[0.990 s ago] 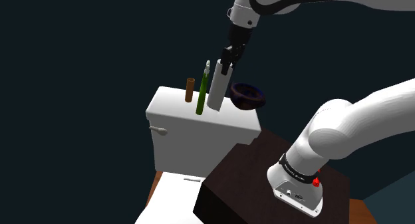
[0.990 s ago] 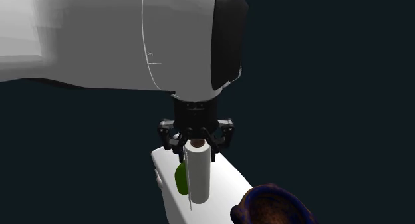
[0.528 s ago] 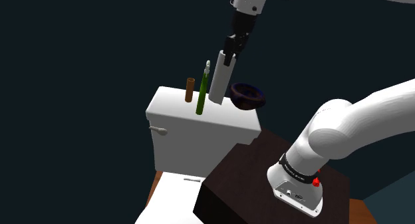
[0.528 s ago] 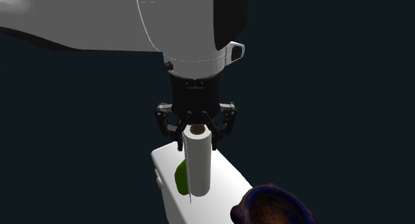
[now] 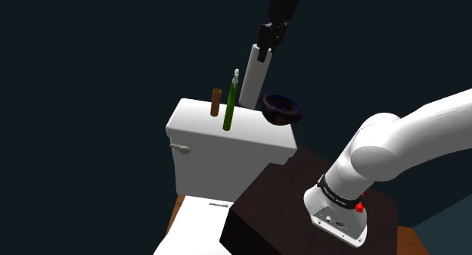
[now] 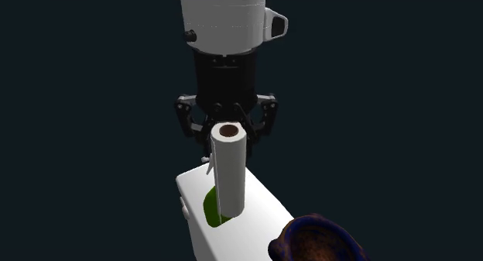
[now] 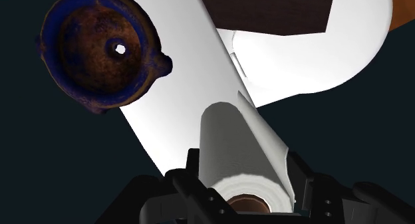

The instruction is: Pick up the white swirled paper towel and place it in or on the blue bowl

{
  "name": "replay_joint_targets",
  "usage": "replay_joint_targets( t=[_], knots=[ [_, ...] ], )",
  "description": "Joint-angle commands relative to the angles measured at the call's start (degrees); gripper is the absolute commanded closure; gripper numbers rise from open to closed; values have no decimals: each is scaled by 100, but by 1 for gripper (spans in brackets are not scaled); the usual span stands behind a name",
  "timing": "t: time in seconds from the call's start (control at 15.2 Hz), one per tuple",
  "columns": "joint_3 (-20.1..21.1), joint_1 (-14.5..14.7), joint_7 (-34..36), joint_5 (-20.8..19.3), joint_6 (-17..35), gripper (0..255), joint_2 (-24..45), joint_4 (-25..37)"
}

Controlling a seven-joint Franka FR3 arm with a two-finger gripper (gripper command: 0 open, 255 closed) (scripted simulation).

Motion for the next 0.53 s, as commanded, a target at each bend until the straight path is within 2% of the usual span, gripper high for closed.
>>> replay_joint_targets(
  t=[0.0,0.46],
  knots=[
    [0,0,8,-1,-162,255,10,170],
    [-9,-5,18,-11,-641,255,125,764]
  ],
)
